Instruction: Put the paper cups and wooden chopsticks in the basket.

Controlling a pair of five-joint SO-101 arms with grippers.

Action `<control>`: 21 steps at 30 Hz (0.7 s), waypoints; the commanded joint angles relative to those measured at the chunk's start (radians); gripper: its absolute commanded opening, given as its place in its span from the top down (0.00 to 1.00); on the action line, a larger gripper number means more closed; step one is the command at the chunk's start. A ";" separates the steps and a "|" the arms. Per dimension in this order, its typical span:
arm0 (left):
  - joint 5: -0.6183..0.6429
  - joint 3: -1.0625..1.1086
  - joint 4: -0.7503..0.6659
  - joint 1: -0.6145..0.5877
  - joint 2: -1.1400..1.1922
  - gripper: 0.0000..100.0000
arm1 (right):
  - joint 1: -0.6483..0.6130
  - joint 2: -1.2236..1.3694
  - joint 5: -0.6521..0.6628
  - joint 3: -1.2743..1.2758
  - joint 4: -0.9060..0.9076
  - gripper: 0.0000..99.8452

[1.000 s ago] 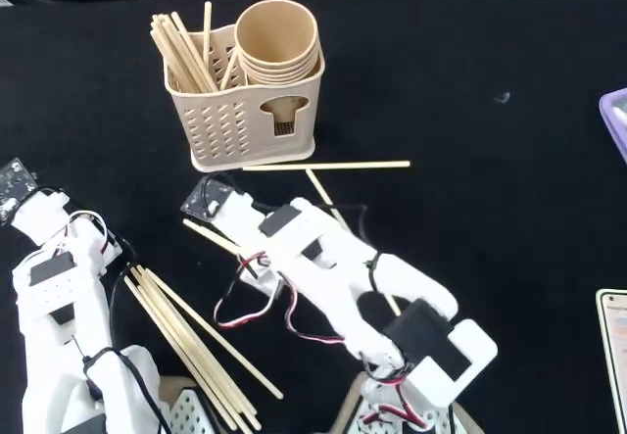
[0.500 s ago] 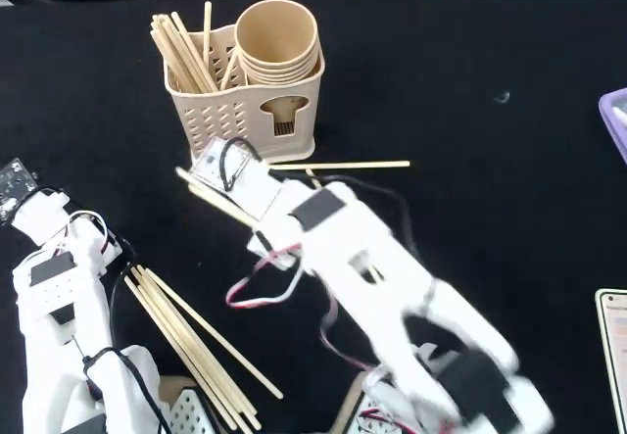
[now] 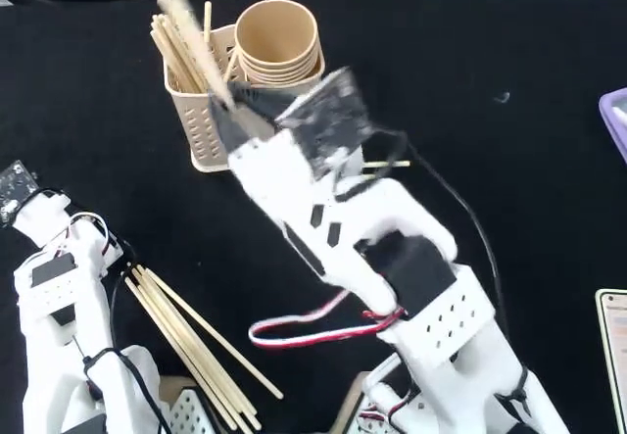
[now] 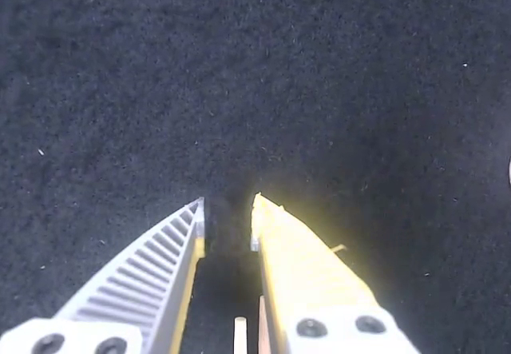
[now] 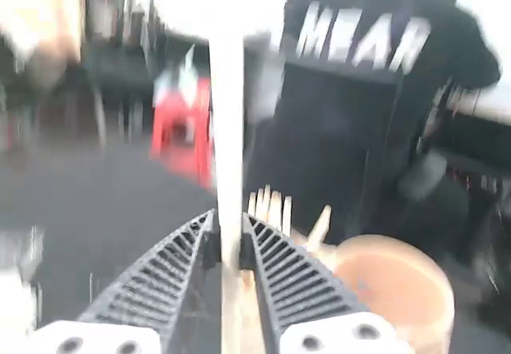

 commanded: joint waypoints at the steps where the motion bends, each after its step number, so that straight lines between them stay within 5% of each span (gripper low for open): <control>1: 0.008 -0.010 -0.017 -0.002 -0.021 0.89 | 0.037 0.096 -0.054 -0.048 -0.315 0.99; 7: 0.008 -0.008 -0.017 -0.002 -0.021 0.89 | 0.064 0.371 -0.049 -0.105 -0.591 0.99; 21: 0.008 -0.008 -0.017 -0.001 -0.021 0.89 | 0.104 0.719 -0.049 -0.288 -0.586 0.99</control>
